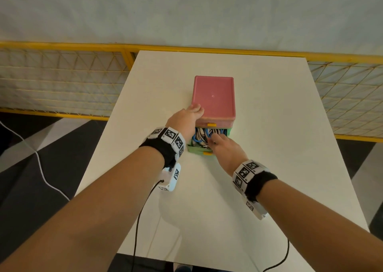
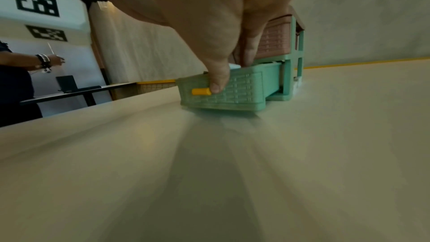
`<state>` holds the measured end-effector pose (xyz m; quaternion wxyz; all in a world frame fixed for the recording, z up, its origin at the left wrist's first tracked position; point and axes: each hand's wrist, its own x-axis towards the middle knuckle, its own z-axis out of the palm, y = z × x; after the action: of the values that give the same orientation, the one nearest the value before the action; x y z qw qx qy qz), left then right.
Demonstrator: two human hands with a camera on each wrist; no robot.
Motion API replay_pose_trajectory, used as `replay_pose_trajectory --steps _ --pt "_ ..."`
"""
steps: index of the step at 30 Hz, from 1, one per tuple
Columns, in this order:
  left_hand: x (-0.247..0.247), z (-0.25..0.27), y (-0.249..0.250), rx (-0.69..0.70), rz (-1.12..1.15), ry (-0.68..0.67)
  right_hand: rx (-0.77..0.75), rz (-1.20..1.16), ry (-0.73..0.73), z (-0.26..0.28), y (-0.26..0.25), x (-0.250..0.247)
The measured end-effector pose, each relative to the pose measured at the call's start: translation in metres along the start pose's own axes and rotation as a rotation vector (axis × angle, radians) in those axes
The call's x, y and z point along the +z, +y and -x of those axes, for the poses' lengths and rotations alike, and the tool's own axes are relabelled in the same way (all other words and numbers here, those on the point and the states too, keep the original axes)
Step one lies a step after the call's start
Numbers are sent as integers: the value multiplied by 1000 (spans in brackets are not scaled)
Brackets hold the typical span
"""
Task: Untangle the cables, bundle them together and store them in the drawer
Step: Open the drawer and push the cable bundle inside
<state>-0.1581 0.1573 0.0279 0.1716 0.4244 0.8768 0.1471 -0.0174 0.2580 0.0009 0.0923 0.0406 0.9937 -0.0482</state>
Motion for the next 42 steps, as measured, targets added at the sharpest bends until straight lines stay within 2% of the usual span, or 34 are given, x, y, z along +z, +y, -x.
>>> replay_pose_trajectory --steps 8,13,16,20,22,24,27,29,32,33,34,36,38,39,40,42 --pt "0 2 1 -1 -18 -3 53 54 -62 -5 12 7" --pt "0 4 4 0 -52 8 39 149 -3 -9 2 18" --pt "0 5 5 -2 -58 3 31 166 -23 -14 3 17" --pt "0 5 5 -15 -61 -26 95 96 76 -31 9 15" --pt "-2 5 6 -19 -63 -35 123 51 66 -34 7 9" --pt "-3 4 6 -21 -55 -43 124 -10 92 -30 7 7" --pt "-3 4 6 -19 -68 -33 68 -79 221 -17 6 14" --pt "-1 5 6 -16 -73 -24 83 -96 260 -13 3 26" --pt "-1 6 7 -15 -77 -21 131 -158 152 -16 -3 25" --pt "-1 6 7 -14 -76 -23 132 -197 159 -16 -1 25" --pt "-1 6 7 -16 -73 -24 147 -279 180 -15 2 26" --pt "-2 6 8 -23 -71 -28 237 -531 371 -7 8 26" --pt "-3 7 8 -24 -67 -38 424 -722 622 -2 15 31" --pt "-4 7 8 -23 -62 -43 514 -780 671 -3 19 33" --pt "-5 6 8 -22 -54 -46 583 -826 635 -8 24 34" --pt "-6 6 8 -27 -38 -57 622 -911 442 -23 32 34"
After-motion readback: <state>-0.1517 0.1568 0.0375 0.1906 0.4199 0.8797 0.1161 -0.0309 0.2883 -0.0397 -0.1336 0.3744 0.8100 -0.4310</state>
